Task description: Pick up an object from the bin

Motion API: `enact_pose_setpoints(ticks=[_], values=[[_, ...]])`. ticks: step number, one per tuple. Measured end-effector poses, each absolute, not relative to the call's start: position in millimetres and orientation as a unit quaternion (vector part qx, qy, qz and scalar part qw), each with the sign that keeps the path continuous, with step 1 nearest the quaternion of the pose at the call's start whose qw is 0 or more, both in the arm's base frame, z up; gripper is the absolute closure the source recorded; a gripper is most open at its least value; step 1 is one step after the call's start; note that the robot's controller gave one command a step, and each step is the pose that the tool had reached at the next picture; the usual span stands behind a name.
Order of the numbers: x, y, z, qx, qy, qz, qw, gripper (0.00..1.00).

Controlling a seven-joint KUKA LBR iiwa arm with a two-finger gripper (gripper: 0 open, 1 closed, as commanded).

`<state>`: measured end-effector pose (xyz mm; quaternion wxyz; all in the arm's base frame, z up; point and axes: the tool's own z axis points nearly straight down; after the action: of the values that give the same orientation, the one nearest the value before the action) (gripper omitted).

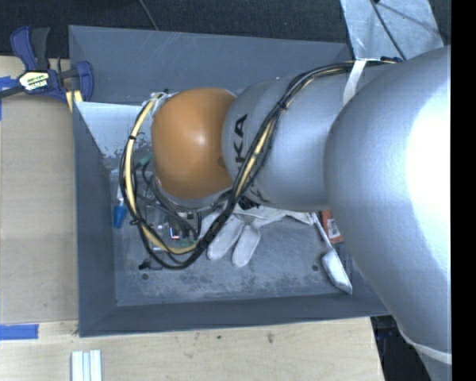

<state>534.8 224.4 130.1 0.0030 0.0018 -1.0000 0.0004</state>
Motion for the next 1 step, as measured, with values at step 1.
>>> enact_pose_setpoints(ticks=[1], values=[[537.1,223.5,134.7,0.000,-1.000,-0.001,-0.001,0.00]])
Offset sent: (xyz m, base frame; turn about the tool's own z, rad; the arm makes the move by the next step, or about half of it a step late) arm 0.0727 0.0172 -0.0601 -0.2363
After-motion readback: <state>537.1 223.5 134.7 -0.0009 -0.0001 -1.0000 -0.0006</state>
